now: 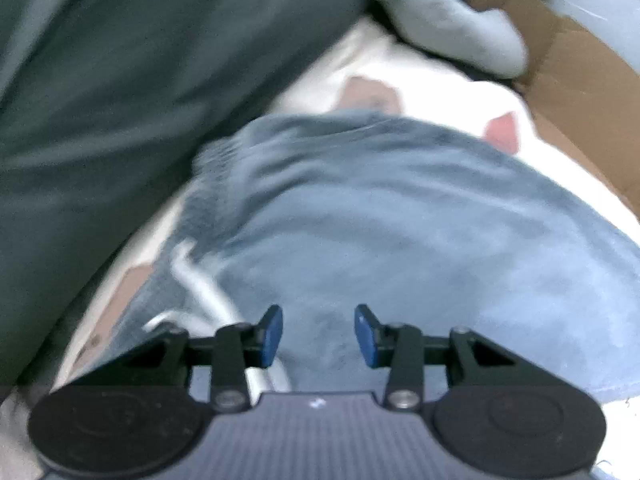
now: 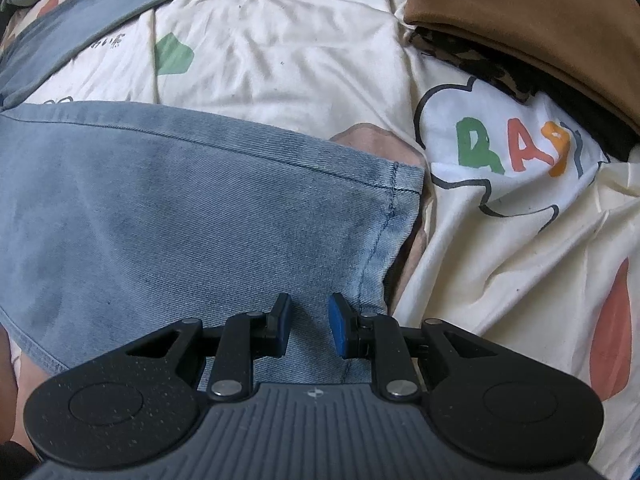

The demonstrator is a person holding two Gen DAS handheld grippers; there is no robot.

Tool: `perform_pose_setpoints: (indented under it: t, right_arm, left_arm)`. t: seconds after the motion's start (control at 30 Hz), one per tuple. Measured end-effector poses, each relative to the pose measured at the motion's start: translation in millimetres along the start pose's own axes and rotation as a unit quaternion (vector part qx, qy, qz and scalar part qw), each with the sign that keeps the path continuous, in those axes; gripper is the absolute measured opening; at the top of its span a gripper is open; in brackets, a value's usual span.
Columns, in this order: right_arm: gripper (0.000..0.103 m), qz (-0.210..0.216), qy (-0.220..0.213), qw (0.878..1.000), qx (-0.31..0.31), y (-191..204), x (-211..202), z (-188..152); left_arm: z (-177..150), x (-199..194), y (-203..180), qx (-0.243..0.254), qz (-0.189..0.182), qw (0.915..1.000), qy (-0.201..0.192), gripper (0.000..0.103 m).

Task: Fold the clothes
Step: 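Release the right gripper over the jeans while the left gripper pinches the waistband, then open the left gripper and lift it off the jeans waistband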

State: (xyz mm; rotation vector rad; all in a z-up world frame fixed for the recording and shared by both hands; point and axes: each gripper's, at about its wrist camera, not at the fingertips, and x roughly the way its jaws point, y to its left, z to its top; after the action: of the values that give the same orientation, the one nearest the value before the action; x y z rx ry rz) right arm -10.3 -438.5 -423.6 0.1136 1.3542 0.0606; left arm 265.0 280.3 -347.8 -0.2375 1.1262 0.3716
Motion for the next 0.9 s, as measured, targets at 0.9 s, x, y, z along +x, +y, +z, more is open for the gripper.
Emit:
perform_pose_setpoints:
  t: [0.9]
  right_arm:
    - [0.026, 0.007, 0.021, 1.000, -0.007, -2.1, 2.5, 9.1]
  left_arm:
    - [31.0, 89.1, 34.3, -0.076, 0.042, 0.9913, -0.099, 0.053]
